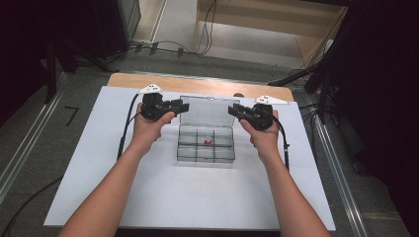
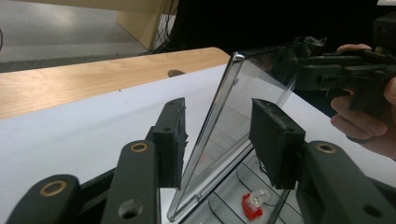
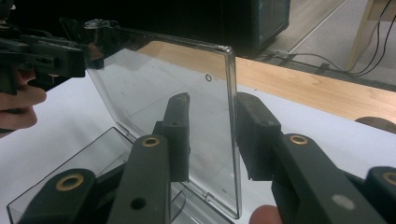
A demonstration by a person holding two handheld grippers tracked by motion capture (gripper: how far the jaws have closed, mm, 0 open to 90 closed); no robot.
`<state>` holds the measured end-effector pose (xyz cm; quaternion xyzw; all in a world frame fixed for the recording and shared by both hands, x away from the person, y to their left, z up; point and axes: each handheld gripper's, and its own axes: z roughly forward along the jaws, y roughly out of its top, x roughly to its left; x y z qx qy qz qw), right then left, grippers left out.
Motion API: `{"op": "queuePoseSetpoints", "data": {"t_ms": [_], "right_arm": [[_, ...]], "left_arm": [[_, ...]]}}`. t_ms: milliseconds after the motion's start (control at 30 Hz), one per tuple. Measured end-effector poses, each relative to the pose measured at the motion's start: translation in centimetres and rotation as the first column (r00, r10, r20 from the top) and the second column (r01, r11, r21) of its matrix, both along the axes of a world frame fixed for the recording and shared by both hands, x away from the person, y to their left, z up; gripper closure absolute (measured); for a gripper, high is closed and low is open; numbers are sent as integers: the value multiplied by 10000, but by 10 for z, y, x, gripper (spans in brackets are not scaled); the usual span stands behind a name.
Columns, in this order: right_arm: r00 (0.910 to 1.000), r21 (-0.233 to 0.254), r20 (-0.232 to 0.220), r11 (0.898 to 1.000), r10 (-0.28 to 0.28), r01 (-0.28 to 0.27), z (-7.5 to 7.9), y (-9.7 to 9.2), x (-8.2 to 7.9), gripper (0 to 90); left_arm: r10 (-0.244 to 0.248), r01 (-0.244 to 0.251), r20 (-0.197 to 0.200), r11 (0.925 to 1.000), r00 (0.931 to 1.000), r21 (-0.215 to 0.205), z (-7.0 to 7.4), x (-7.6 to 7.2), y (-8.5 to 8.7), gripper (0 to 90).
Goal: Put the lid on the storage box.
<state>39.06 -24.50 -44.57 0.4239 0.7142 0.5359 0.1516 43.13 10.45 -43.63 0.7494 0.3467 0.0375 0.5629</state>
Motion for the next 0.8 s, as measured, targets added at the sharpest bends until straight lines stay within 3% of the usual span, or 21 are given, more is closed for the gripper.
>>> {"op": "queuePoseSetpoints", "data": {"t_ms": [200,500,600,667,733,800], "right_arm": [[10000,55,48,10000,55,-55,-1,-1,-7,642],[9998,34,101,9999,147,-148,-2,-2,-15,617],[9999,106,-73,9999,90,-89,-3,-2,-18,538],[9999,-222,-103,9998,-7,5,-5,-3,-20,468],[9998,-568,161,9983,-135,144,-6,-4,-25,419],[9997,-478,161,9987,-165,173,-7,-7,-29,411]], "left_arm": [[-72,71,113,9999,9999,130,3,-5,-3,625],[-269,265,255,9995,9993,179,1,-15,0,624],[-335,329,310,9993,9990,188,0,-18,1,619],[-371,366,325,9992,9988,172,0,-19,1,616],[-367,363,317,9993,9988,132,-1,-20,1,612],[-371,366,359,9992,9987,150,-1,-22,2,610]]}}
